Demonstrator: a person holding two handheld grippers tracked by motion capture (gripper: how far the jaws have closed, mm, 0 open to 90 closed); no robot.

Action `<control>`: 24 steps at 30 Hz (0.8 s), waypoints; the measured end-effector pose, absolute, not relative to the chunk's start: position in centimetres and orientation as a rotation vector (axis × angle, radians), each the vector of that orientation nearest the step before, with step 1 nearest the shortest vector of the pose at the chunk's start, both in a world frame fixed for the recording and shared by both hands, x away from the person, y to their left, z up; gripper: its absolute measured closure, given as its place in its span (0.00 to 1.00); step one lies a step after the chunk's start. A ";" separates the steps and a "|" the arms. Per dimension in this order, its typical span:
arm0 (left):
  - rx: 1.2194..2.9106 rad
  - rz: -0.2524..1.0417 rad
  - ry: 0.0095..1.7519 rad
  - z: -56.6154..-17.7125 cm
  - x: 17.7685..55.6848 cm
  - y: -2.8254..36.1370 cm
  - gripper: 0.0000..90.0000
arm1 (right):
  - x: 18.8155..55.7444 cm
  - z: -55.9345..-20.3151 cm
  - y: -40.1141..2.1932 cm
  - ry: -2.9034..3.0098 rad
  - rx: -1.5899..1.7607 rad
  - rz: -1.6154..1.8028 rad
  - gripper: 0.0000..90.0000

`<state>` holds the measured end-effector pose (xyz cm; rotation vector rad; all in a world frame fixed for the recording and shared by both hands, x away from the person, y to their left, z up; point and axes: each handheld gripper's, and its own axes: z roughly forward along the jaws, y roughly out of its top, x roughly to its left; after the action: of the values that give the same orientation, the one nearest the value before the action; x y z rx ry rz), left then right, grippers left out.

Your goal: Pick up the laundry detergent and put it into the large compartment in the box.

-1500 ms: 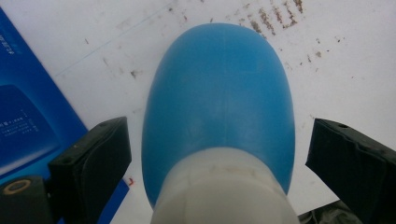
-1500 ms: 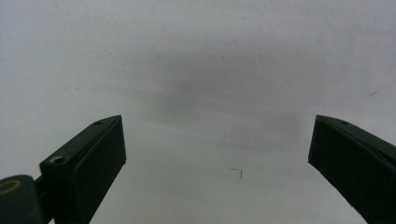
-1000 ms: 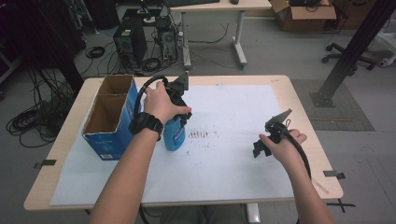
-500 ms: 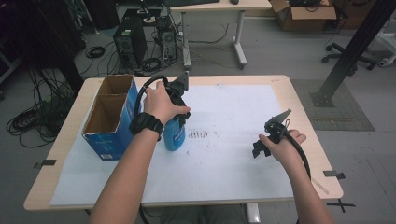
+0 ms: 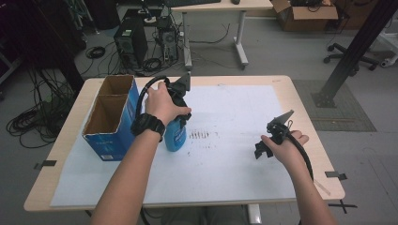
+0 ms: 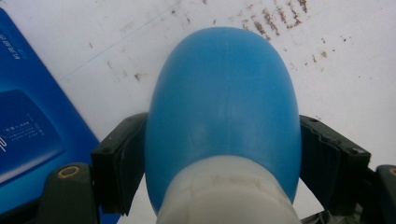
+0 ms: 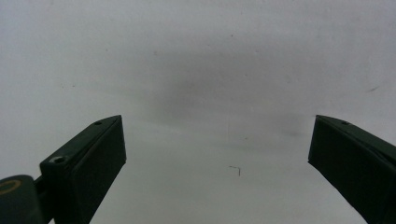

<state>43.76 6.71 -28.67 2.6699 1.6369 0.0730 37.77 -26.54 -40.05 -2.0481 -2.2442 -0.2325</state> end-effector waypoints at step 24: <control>2.686 0.076 1.624 -28.8 44.0 6.7 0.41 | 37.7 -40.1 -26.7 -2.236 -2.050 -0.240 0.05</control>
<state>44.01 6.70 -28.80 2.6860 1.6240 0.0764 37.72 -26.66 -40.07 -2.0497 -2.2357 -0.2401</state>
